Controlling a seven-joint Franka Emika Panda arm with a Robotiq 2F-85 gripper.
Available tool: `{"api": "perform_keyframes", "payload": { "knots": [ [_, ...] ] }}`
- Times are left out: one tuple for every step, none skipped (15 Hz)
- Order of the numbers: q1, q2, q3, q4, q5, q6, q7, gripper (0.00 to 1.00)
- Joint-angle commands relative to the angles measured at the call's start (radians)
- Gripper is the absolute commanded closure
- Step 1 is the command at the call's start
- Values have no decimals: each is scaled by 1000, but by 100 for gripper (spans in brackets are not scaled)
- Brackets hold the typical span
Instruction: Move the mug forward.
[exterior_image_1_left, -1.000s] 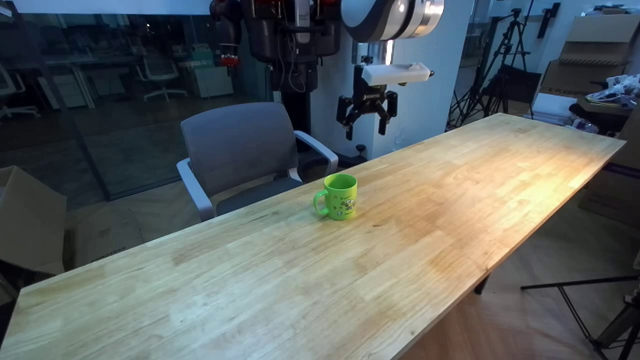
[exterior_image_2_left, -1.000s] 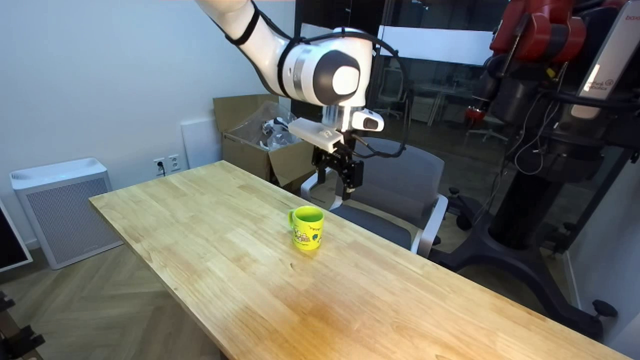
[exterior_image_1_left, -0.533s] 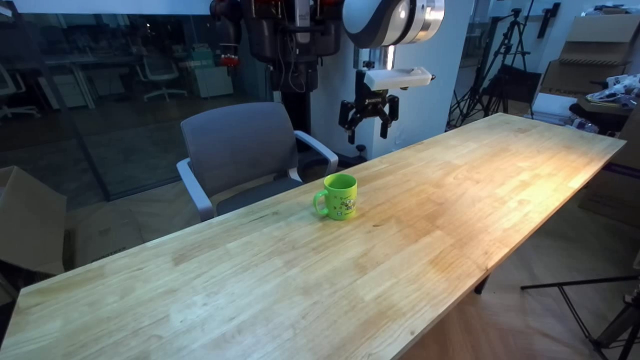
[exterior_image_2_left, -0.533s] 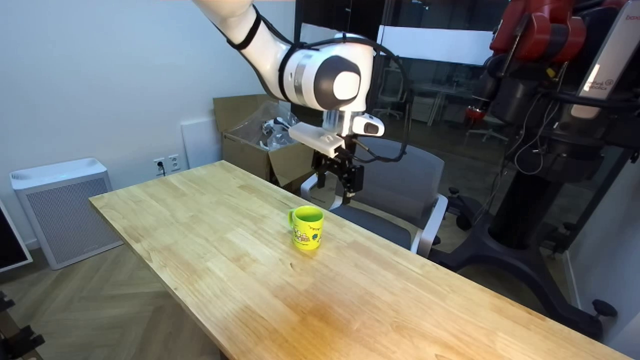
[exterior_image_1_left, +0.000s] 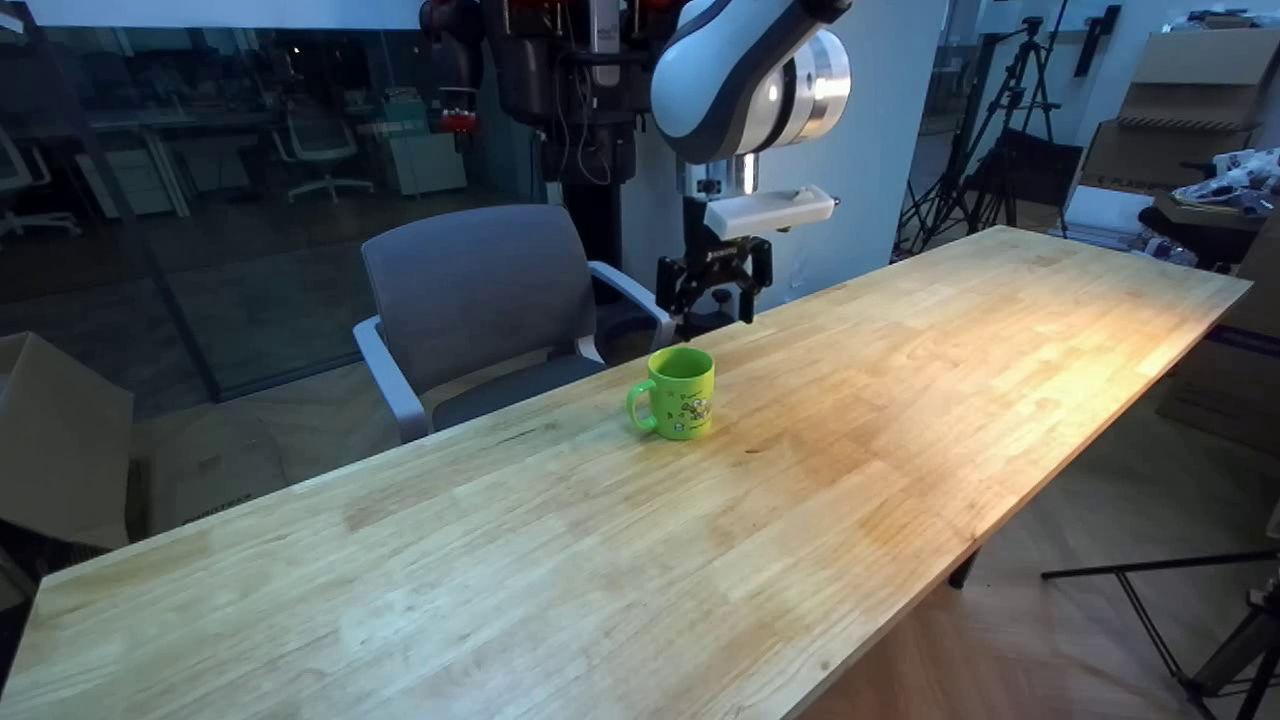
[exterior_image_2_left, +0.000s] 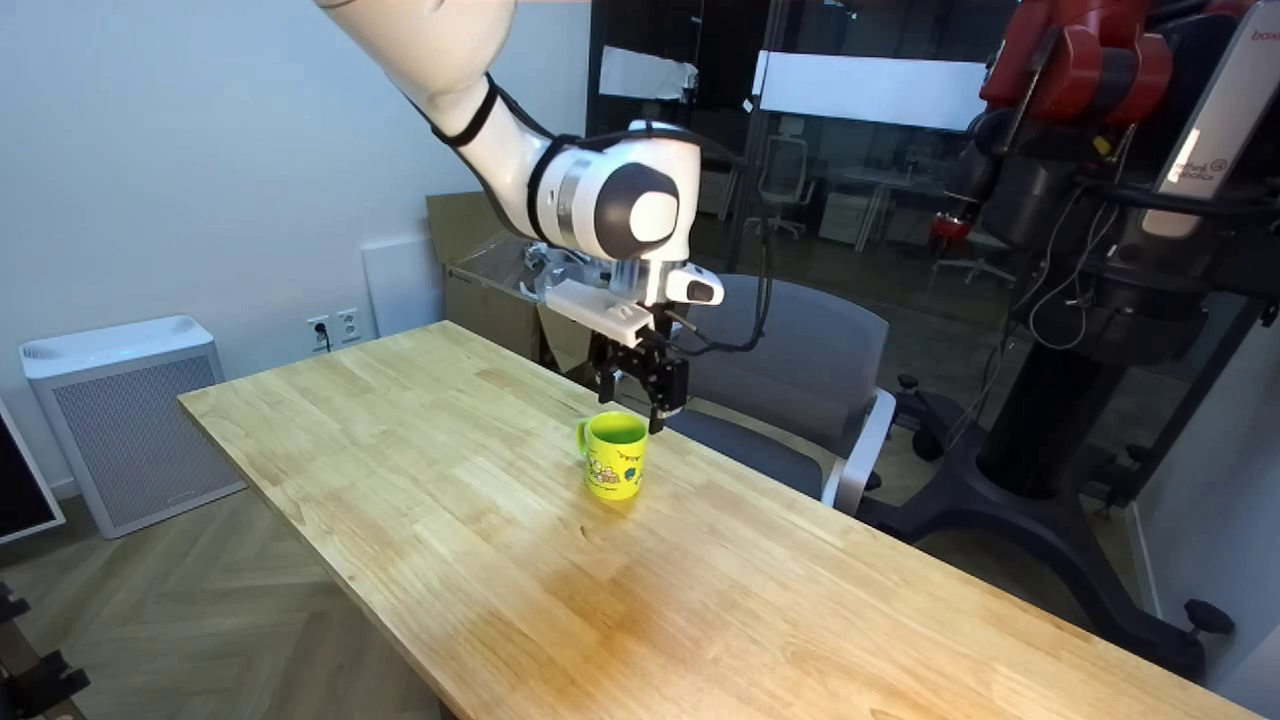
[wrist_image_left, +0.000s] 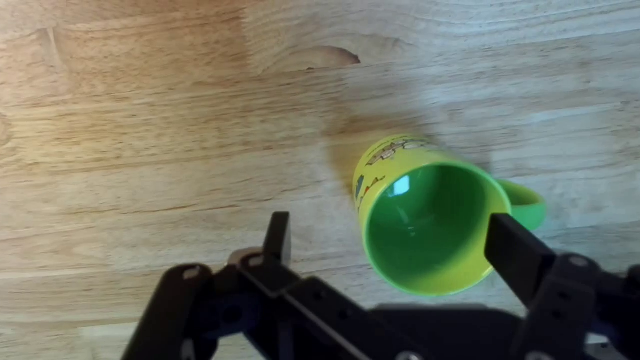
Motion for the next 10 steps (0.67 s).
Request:
{"api": "perform_keyframes", "payload": {
  "knots": [
    [-3,29,0,15,-11,28,-2,0],
    [-5,33,0,11,-10,40,-3,0],
    [-7,37,0,6,-9,53,-4,0],
    [-11,41,1,3,-7,62,-8,0],
    [-15,48,2,3,-5,73,-12,0],
    [-18,56,2,6,-4,79,-15,0],
    [-22,64,3,11,-4,85,-20,0],
    [-26,75,3,18,-4,88,-26,0],
    [-29,82,5,23,-4,90,-33,0],
    [-33,89,5,28,-4,90,-38,0]
  ]
}}
